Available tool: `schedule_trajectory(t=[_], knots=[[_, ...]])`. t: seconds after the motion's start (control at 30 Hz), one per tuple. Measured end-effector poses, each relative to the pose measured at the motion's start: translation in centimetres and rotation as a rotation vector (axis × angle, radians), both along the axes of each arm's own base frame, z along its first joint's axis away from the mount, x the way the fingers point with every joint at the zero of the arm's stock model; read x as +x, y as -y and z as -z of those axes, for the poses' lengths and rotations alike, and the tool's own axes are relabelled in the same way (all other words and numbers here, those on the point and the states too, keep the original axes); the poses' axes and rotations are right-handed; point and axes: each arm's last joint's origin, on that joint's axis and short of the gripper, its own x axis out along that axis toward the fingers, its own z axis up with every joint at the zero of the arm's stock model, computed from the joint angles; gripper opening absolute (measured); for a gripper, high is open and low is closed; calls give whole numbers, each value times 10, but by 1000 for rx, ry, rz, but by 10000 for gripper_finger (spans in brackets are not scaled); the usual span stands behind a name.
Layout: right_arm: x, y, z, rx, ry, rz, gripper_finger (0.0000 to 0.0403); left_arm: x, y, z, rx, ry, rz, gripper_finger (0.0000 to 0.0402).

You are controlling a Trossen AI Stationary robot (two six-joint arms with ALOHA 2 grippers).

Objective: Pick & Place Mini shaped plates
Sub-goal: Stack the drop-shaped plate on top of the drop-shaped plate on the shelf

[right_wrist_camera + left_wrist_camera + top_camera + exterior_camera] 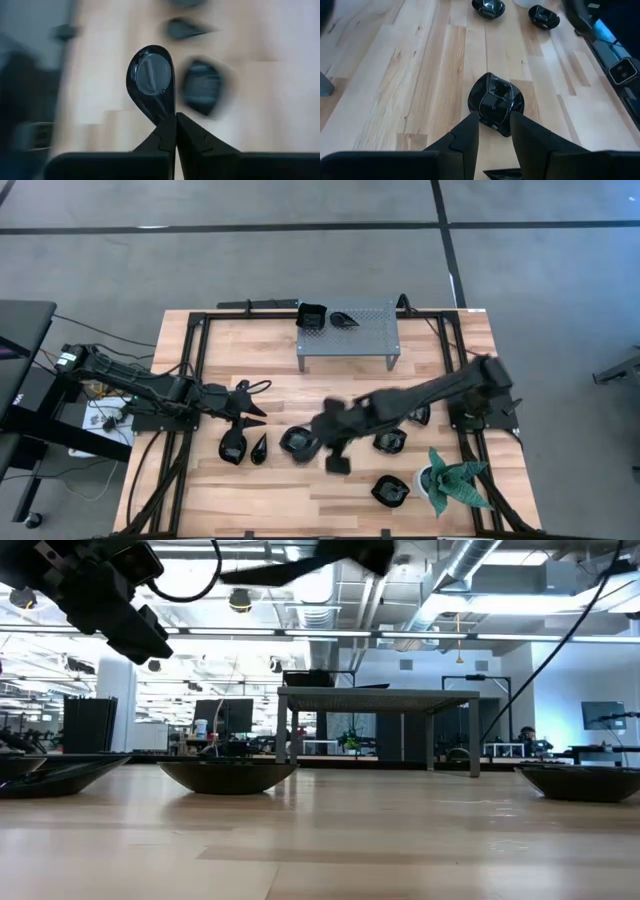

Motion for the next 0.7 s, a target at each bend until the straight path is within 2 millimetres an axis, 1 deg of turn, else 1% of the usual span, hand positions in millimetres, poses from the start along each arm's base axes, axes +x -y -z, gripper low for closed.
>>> schedule_trajectory(t=[0.07,0.13,0.23,0.3,0.37,0.5,0.6,0.7], knots=[[-19,19,-22,-98,11,120,1,1,0,-1,-4,13,0,113],[-34,40,-41,-154,45,266,1,1,0,-2,-6,21,0,113],[-50,72,-59,-180,79,494,1,2,0,-3,-10,34,0,113],[-57,95,-65,-161,77,604,1,2,0,-3,-10,34,-1,113],[-62,118,-67,-139,64,707,1,2,0,-3,-11,40,-1,113],[-70,168,-62,-106,7,912,1,2,0,-3,-11,41,-1,113],[-73,204,-54,-40,-25,1029,1,2,0,-3,-11,41,-1,113],[-75,237,-45,16,-51,1099,0,2,0,-3,-11,41,-1,113]])
